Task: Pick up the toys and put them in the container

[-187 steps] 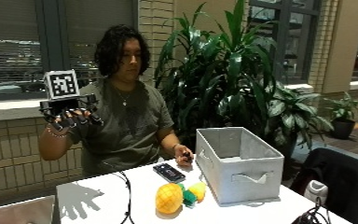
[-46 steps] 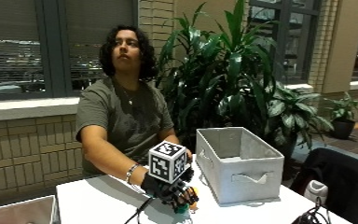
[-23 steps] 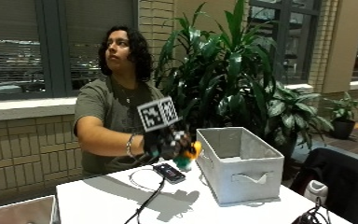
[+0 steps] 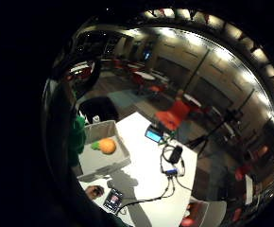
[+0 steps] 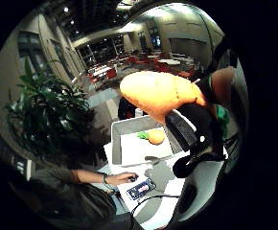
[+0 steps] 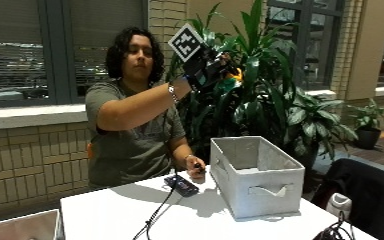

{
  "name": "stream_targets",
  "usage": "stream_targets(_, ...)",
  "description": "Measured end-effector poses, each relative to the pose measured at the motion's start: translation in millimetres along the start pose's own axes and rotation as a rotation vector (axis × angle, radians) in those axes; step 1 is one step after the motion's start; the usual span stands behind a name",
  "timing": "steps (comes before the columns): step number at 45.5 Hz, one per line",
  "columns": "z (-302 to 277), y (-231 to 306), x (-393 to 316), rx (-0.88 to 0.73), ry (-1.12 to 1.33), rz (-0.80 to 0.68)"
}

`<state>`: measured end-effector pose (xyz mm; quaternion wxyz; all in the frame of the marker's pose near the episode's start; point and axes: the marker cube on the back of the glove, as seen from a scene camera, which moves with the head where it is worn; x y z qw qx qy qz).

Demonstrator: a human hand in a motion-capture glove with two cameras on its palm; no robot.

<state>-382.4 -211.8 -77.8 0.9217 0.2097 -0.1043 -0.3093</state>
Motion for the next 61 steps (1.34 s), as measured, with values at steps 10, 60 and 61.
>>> stream_targets(10, 37, -22, 3, -0.111, -0.139, 0.133)
stream_targets(60, 118, 311, 107, -0.350, -0.131, 0.167)
stream_targets(61, 118, 312, 107, -0.349, -0.132, 0.168)
